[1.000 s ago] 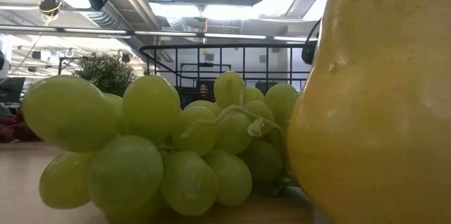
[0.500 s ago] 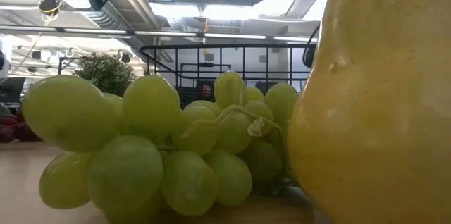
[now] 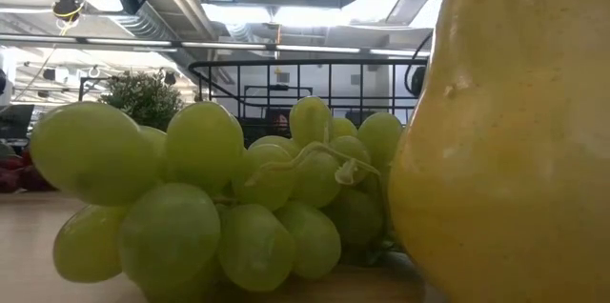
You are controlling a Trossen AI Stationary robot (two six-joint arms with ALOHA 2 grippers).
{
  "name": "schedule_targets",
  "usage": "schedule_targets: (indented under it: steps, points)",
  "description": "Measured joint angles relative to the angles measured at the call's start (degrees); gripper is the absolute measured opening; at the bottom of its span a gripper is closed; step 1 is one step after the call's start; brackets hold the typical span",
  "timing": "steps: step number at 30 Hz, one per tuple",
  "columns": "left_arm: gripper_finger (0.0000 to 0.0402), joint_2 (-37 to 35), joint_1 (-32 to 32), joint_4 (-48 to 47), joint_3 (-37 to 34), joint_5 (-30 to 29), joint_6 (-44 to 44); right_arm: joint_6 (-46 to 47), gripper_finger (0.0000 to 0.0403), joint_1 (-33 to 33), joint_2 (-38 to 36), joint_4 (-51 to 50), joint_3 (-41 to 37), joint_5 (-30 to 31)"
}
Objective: Build produce basket
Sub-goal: Put the right pink dragon fruit into the black wire basket
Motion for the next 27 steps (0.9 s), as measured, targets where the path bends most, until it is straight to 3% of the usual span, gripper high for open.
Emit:
schedule_targets:
  steps: [9, 27]
  points:
    - [0.0000, 0.00, 0.02, -0.01, -0.01, 0.00, -0.26, 4.59, 0.0095, -0.13, -0.07, -7.05, 1.59, -0.71]
    - [0.0000, 0.00, 0.02, -0.01, -0.01, 0.02, -0.26, 8.78, 0.0095, -0.13, 0.00, -8.99, 1.59, -1.12]
